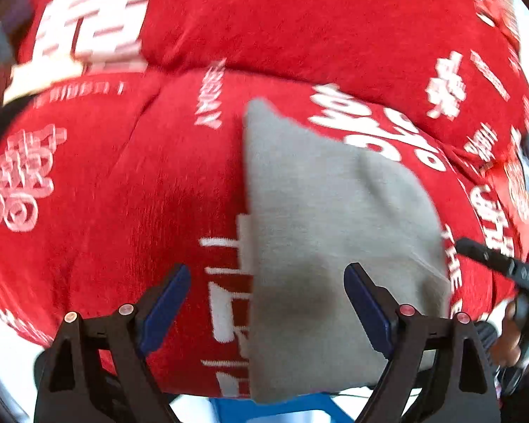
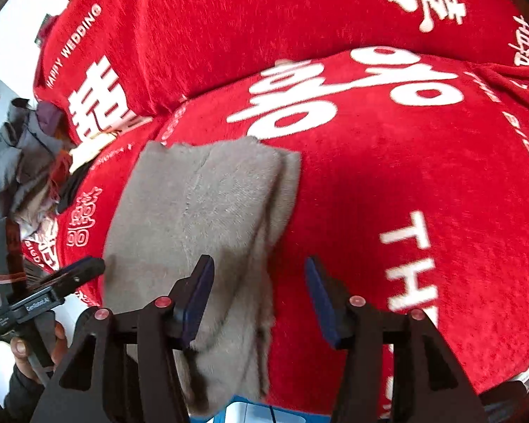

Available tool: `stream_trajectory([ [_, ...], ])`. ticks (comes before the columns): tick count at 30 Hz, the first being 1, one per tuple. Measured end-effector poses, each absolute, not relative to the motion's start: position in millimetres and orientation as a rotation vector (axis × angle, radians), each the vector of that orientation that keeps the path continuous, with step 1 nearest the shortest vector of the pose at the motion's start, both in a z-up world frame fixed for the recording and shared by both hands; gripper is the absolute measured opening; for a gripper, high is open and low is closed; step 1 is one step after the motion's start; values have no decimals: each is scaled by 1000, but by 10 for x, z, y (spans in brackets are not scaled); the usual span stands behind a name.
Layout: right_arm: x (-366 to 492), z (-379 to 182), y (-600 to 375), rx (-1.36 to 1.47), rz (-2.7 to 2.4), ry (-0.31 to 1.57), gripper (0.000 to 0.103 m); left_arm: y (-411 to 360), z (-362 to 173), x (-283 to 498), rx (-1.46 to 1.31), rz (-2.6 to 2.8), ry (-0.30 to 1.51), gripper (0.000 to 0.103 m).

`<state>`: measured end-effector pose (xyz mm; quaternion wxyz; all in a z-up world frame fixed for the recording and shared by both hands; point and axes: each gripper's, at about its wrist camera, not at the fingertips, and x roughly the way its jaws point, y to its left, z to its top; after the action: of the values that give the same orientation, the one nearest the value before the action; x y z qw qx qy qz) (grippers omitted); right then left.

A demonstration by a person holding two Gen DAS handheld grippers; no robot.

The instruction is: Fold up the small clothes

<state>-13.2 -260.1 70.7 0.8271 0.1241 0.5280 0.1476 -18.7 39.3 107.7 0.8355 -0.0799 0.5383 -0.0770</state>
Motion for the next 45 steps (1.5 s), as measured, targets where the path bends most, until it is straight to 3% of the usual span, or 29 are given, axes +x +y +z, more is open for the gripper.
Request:
stream_trajectory([
  [8, 127, 703, -2579, 308, 431, 1134, 60, -808, 1063, -495, 94, -513, 1163, 89],
  [17, 559, 507, -2349, 282, 516, 1154, 59, -1033, 873, -415, -42, -610, 1259, 89],
  [19, 604, 476, -2302, 249, 525, 1158, 35, -1035, 799, -373, -66, -593, 1284, 89],
  [20, 614, 482, -2278, 228, 528, 1156, 19, -1060, 790, -361, -74, -587, 1284, 89],
  [29, 796, 378, -2279, 73, 424, 1173, 10, -1492, 786, -389, 49, -643, 1276, 89],
  [32, 795, 439, -2405, 154, 444, 1200, 14, -1305, 888, -339, -30, -659, 1304, 89],
  [35, 608, 651, -2543, 150, 425, 1150, 25, -882, 1133, -318, -124, -619, 1259, 89],
  [37, 406, 796, -2576, 122, 413, 1112, 38, -548, 1253, -303, -175, -561, 1226, 89],
  [39, 107, 939, -2607, 109, 414, 1066, 66, -171, 1287, -299, -190, -449, 1210, 89],
  [45, -726, 932, -2254, -2, 500, 1054, 68, 178, 967, -595, 90, -287, 1252, 89],
])
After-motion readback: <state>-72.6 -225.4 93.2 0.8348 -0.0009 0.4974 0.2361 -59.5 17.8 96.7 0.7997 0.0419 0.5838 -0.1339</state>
